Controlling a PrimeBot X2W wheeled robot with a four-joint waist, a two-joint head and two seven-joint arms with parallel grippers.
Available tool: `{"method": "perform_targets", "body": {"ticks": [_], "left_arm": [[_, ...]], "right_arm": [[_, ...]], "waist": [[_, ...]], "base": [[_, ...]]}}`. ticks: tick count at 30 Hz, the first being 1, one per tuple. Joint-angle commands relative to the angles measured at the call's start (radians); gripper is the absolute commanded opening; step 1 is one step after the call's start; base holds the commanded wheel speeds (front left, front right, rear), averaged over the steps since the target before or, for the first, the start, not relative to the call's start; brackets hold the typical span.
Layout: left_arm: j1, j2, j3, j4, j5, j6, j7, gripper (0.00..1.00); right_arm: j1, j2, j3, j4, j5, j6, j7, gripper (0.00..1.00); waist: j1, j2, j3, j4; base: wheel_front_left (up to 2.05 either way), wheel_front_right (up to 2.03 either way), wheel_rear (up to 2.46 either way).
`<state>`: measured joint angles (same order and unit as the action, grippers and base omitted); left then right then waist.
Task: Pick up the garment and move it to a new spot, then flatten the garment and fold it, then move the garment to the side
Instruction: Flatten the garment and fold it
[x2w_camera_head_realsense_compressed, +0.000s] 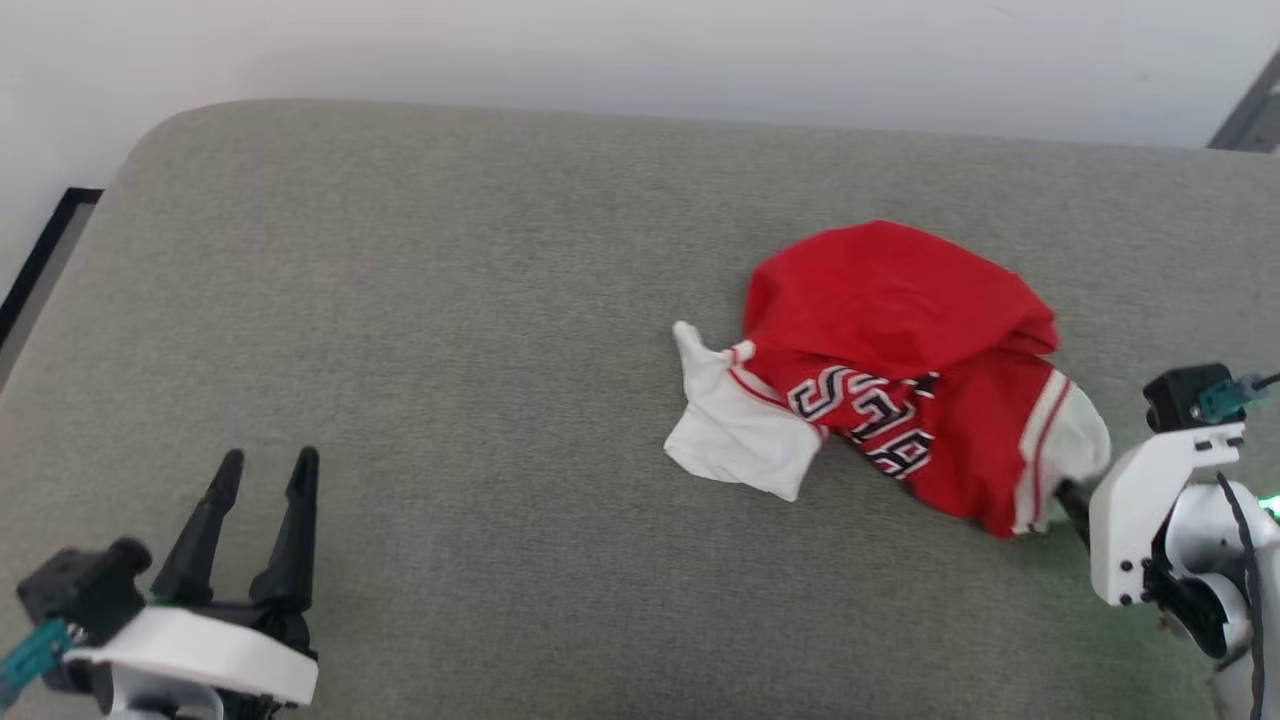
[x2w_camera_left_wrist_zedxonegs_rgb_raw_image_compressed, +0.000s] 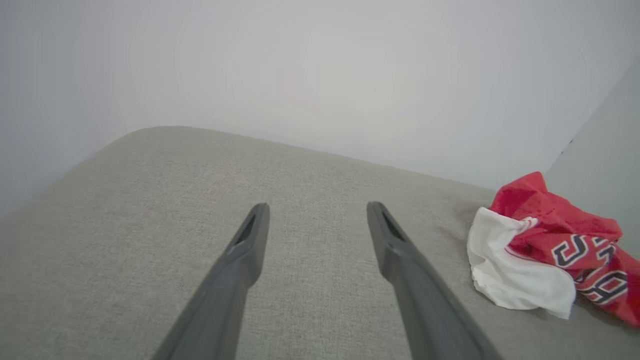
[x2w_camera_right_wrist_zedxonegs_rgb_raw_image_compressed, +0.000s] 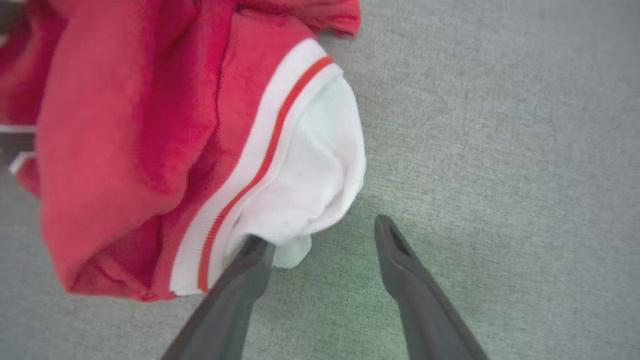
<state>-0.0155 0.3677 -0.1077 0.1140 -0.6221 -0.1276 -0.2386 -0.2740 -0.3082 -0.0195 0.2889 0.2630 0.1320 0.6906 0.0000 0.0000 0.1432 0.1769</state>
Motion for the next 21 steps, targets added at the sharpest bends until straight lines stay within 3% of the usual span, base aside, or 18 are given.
{"method": "perform_targets", "body": {"ticks": [1, 9, 15, 21], "left_arm": [[-0.025, 0.015, -0.014, -0.008, -0.018, -0.003, 0.025, 1.0], [-0.086, 0.079, -0.064, -0.078, -0.059, -0.003, 0.171, 1.0], [-0.139, 0.107, -0.111, -0.128, -0.07, 0.003, 0.299, 1.0], [-0.193, 0.124, -0.167, -0.132, -0.057, 0.01, 0.409, 1.0]], "right_arm": [[-0.01, 0.009, 0.006, -0.021, 0.014, -0.002, -0.014, 1.0], [0.021, 0.059, -0.03, -0.183, 0.024, -0.002, -0.103, 1.0], [0.03, 0.161, -0.102, -0.285, -0.032, -0.002, -0.308, 1.0], [0.042, 0.224, -0.089, -0.343, -0.084, -0.002, -0.533, 1.0]], "waist": [[0.0, 0.0, -0.002, -0.018], [0.0, 0.0, -0.005, -0.114], [0.0, 0.0, 0.015, -0.21], [0.0, 0.0, 0.049, -0.307]], "base": [[0.0, 0.0, 0.0], [0.0, 0.0, 0.0], [0.0, 0.0, 0.0], [0.0, 0.0, 0.0]]}}
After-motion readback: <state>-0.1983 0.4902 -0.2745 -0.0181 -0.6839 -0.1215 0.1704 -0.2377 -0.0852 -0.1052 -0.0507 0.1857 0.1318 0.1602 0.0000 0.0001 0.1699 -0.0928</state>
